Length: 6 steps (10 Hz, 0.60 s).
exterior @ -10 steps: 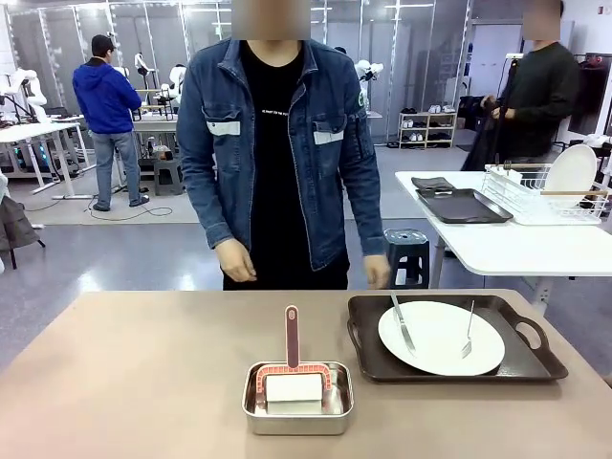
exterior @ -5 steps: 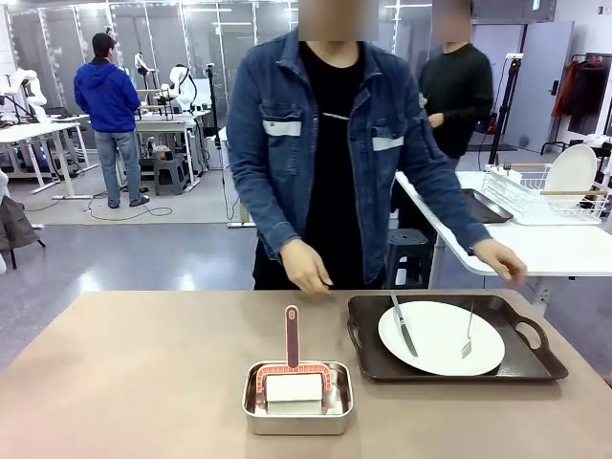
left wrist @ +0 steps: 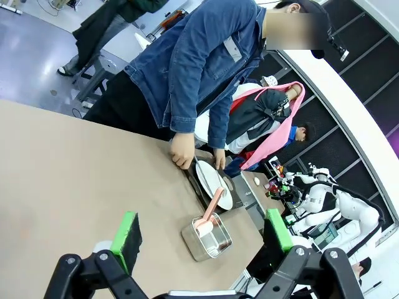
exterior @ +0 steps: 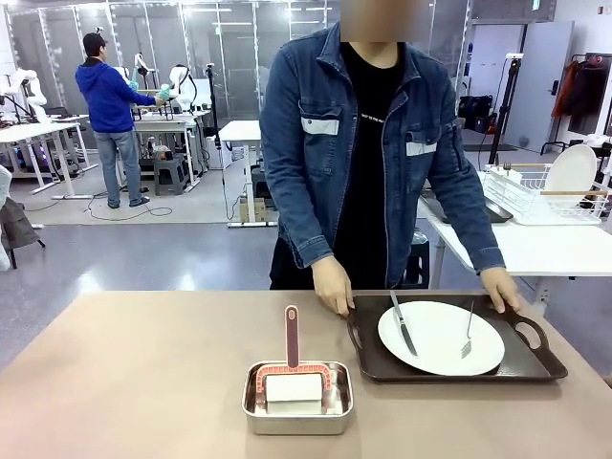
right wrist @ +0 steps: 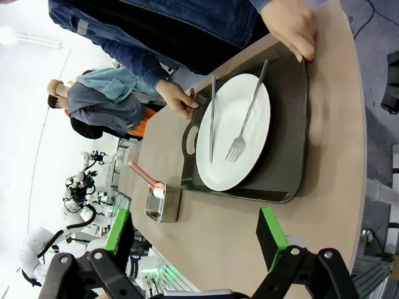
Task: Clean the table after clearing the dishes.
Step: When the right (or left) Handle tray is removed, use the right hand (or left hand) to clean the right (or left) side of the table with the Lint Roller.
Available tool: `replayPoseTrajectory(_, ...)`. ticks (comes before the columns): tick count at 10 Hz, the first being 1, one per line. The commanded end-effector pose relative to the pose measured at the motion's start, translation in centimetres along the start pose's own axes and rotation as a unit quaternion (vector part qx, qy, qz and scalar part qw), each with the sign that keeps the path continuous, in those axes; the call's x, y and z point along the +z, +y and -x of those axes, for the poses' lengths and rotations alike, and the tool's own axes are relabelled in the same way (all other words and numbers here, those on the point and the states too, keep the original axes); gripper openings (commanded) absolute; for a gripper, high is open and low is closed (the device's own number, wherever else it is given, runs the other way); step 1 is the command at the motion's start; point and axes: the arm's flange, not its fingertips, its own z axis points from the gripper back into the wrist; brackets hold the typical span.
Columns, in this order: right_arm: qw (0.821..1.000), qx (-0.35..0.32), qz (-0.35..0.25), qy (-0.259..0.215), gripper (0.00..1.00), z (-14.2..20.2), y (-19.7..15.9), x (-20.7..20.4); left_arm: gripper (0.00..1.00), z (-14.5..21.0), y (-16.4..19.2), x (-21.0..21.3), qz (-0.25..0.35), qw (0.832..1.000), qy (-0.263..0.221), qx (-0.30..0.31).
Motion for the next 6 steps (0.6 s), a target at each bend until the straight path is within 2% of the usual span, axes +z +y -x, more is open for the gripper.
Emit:
replayPoseTrajectory(1, 1.0, 0.003, -0.002, -0.002, 1.0, -0.04, 0.25, 0.1, 1.0, -0.03, -0.18, 0.36, 0.006, 1.0, 0.0, 0.007)
replayPoseTrajectory(6, 1.0, 0.003, -0.002, -0.002, 1.0, -0.04, 0.25, 0.1, 1.0, -0.03, -0.18, 0.36, 0.006, 1.0, 0.0, 0.007)
